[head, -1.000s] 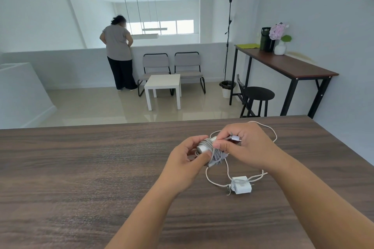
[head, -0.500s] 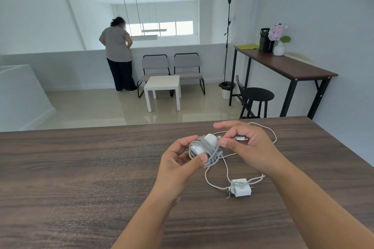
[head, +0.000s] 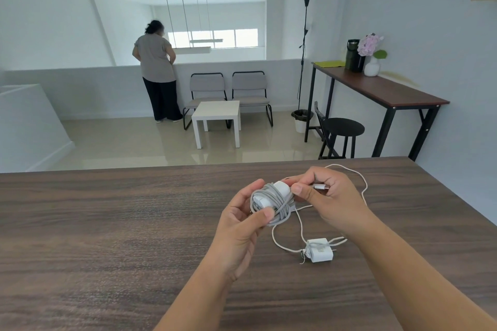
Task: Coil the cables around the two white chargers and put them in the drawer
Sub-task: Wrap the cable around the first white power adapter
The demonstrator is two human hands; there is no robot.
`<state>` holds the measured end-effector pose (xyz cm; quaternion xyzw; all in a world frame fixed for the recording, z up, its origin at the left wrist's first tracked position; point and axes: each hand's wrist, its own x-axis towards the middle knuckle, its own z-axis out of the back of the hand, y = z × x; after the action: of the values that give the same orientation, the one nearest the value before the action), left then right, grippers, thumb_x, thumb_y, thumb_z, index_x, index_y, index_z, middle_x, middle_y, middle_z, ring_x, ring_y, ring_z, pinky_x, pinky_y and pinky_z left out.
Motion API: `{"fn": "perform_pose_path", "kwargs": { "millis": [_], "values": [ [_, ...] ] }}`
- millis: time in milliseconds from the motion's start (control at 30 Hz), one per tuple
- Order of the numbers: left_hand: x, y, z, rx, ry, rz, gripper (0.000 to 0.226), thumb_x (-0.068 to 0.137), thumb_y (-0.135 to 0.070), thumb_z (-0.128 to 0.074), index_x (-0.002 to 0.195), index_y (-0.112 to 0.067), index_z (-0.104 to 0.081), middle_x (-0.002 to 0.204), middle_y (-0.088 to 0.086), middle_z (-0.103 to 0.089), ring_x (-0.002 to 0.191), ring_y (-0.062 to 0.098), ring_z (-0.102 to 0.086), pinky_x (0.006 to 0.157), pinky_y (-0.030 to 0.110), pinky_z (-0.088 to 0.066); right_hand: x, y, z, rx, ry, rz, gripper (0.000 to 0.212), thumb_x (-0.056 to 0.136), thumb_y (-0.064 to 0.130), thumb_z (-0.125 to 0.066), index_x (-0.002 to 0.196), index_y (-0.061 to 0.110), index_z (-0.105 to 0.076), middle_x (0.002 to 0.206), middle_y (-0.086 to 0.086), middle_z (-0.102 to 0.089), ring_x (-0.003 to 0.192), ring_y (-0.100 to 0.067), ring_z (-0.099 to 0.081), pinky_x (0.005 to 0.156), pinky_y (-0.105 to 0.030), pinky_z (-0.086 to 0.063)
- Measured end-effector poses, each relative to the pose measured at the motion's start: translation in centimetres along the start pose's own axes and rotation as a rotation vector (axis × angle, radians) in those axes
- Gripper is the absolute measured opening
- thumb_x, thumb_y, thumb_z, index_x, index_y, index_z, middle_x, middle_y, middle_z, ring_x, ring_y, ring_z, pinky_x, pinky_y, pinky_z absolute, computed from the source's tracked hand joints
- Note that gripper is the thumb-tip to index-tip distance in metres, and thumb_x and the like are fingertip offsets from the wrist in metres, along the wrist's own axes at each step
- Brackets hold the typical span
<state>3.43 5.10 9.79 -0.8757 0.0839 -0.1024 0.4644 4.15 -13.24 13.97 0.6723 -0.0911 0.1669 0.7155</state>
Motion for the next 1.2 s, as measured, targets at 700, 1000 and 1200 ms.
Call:
{"fn": "perform_pose_path", "kwargs": {
  "millis": [700,1000,1200],
  "values": [
    [-0.2,1.1,-2.2,-0.042,-0.082,0.136,0.060,0.085,-0.049,-0.054,0.122,-0.003,-0.060,0.103,0.015,-0.069,0.080,0.019,-0.064,0.066,0.026,-0.055,-2.2,-1.6,-0.5,-0.444,-0.142,0.309,0.008,0.076,0.020,-0.076,0.074,0.015,-0.070,0.099,0.011,-0.074,0.094,-0.004,-0.069,0.083,-0.026,-0.054],
    [-1.0,0.0,-0.6,0.209,0.053,-0.093,0.049,0.072,-0.022,-0.079,0.118,-0.024,-0.063,0.111,0.004,-0.070,0.091,0.017,-0.064,0.072,0.024,-0.052,-1.4,0.9,0.1,0.020,-0.062,0.054,0.013,0.061,0.017,-0.083,0.065,0.011,-0.073,0.067,-0.010,-0.071,0.058,-0.015,-0.062,0.056,-0.022,-0.051],
    [-1.5,-0.1,-0.9,0.226,0.054,-0.170,0.056,0.068,-0.016,-0.080,0.122,-0.020,-0.062,0.114,0.008,-0.069,0.102,0.019,-0.065,0.083,0.028,-0.053,-1.7,1.0,0.0,0.011,-0.086,0.055,0.011,0.072,0.005,-0.076,0.075,-0.001,-0.067,0.066,-0.015,-0.066,0.052,-0.013,-0.055,0.047,-0.023,-0.048]
  ]
}}
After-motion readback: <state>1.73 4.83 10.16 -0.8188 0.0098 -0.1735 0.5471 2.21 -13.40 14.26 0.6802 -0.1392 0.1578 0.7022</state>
